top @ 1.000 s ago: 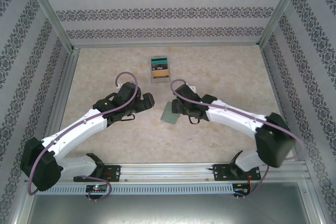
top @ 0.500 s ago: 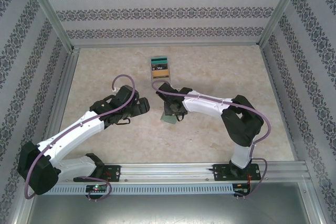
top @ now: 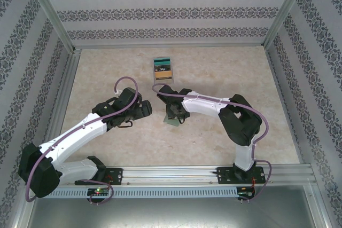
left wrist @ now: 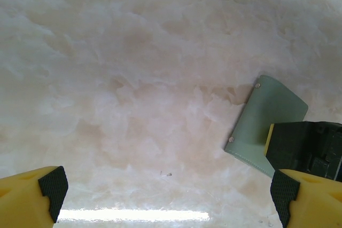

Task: Take the credit cards out of the card holder

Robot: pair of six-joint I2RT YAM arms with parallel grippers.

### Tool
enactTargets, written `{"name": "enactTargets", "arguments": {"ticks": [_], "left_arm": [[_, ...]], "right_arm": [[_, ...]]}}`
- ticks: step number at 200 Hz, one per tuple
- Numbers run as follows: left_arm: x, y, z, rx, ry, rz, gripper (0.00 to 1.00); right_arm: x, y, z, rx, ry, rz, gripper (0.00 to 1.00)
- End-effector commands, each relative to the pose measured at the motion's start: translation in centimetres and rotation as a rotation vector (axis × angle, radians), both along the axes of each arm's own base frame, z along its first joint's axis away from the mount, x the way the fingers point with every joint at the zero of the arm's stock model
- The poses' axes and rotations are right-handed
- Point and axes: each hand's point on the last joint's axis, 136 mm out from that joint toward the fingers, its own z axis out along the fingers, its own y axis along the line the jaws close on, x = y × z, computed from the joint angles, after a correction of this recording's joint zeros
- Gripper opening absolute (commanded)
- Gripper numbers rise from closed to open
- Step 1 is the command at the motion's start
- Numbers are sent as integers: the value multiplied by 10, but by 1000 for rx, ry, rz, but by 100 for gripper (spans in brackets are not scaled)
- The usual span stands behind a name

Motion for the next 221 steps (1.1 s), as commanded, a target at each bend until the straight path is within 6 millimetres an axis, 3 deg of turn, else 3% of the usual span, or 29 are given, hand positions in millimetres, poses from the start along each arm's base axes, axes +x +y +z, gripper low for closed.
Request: {"name": "enactTargets", "arguments": {"ticks": [1, 44, 58, 74, 99, 137, 153, 221], "left_arm": [[-2, 3, -6, 16, 24, -5, 99], [1, -8, -6, -26, 21, -36, 99], [4, -19, -7, -62, 29, -59, 100], [8, -33, -9, -110, 43, -85, 91], [13, -50, -18, -185, 80, -102, 64], [23, -62, -35, -327, 141, -58, 13], [29, -69, -41, -412, 160, -41, 0], [47, -101, -77, -581, 260, -36, 0]], "right_arm": [[-5, -3, -7, -29, 40, 16, 28], [-2, -1, 3, -12, 10, 47, 0], [-1, 2, 9, 6, -8, 71, 0], [1, 7, 17, 39, -34, 102, 0], [1, 15, 28, 83, -68, 162, 0], [-2, 34, 39, 167, -95, 244, 0], [-6, 42, 40, 199, -98, 273, 0], [-19, 55, 28, 227, -80, 309, 0]]}}
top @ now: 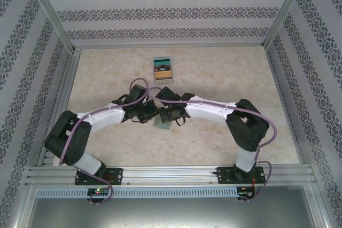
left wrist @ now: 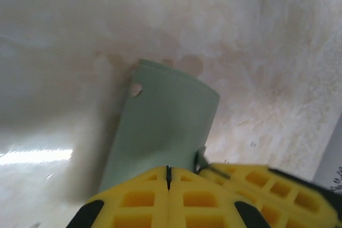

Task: Take the credit cards out of the card holder

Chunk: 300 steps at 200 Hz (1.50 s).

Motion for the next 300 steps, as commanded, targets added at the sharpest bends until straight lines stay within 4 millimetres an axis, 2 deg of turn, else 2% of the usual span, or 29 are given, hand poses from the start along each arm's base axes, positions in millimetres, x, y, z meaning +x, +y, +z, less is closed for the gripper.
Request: {"name": "enactTargets", "arguments": {"ticks": [1, 41, 69, 136, 167, 191, 206, 228, 247, 265, 275, 300], "left_arm": [[11, -15, 0, -100, 6, 4, 0], [0, -5, -42, 5, 116, 6, 0], [-9, 9, -62, 96, 165, 10, 0], [-17, 23, -75, 168, 186, 26, 0], [-13, 19, -69, 152, 166, 21, 0], [-8, 15, -61, 126, 152, 23, 0], [-3, 14, -49, 107, 117, 37, 0], [6, 21, -27, 82, 71, 78, 2], [10, 37, -15, 88, 53, 124, 7], [10, 51, -6, 96, 35, 154, 11], [9, 55, -3, 101, 27, 159, 13], [6, 56, -1, 95, 29, 155, 13]], "right_arm": [[-3, 6, 3, 34, -8, 21, 0], [-3, 9, 13, 80, -31, 24, 0], [-4, 10, 24, 144, -49, 14, 0], [-2, -7, 48, 215, -80, -37, 0], [-3, -12, 44, 184, -79, -30, 0], [-2, -8, 30, 126, -51, -19, 23], [-1, -4, 24, 94, -48, -13, 26], [0, -1, 17, 57, -37, -6, 30], [0, -2, 10, 3, -28, 5, 32], [0, 0, 5, -44, -26, 25, 35], [1, -2, 3, -70, -27, 22, 39], [1, -6, -3, -136, -29, 23, 42]]}}
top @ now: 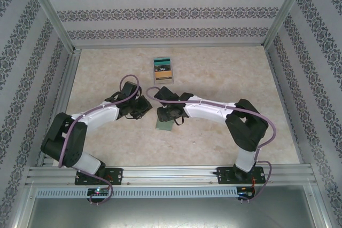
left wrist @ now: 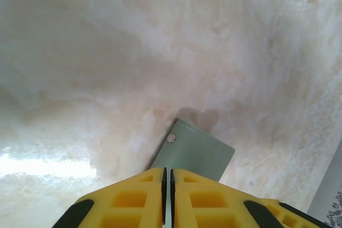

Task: Take the credit cards out of the card holder

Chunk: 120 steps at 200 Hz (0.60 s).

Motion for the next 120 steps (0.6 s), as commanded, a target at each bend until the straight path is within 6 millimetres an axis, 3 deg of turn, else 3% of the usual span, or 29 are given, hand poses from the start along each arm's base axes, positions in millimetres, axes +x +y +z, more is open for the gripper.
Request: {"name": "enactTargets", "arguments": {"ticks": [1, 16, 90, 120], "left_arm": [[-13, 11, -10, 41, 45, 7, 13], [-12, 11, -10, 34, 43, 8, 14], [-11, 6, -10, 15, 38, -5, 14], [-10, 1, -9, -9, 32, -20, 14]], "right_arm": [[-1, -13, -7, -119, -10, 6, 43], [-2, -14, -12, -138, 3, 16, 47], [-5, -19, -34, -203, 45, 9, 47], [-6, -20, -34, -192, 41, 7, 18]]}}
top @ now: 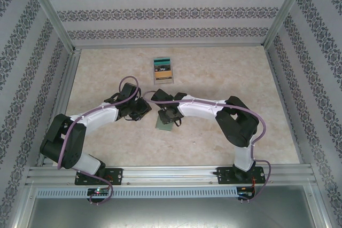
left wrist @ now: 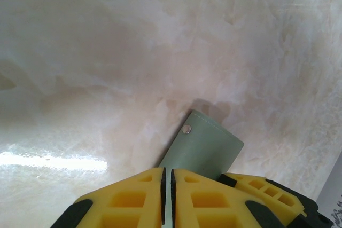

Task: Take the credit cards out of the card holder

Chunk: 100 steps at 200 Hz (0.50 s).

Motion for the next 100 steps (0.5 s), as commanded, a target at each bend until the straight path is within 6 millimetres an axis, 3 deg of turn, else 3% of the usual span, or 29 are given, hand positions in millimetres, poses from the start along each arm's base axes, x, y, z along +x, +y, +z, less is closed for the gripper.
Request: {"name": "enactTargets", "arguments": {"ticks": [1, 18, 71, 100], "left_arm": [[-1, -1, -3, -15, 4, -15, 14], [0, -6, -2, -38, -4, -31, 14], [1, -42, -5, -114, -5, -118, 11], [-3, -58, -21, -126, 38, -149, 8]], "right_arm": [[-5, -4, -6, -39, 5, 8, 18], [-5, -3, -4, -25, -2, 8, 0], [-4, 8, 14, 63, -38, 36, 0], [-2, 16, 25, 118, -59, 43, 0]]}}
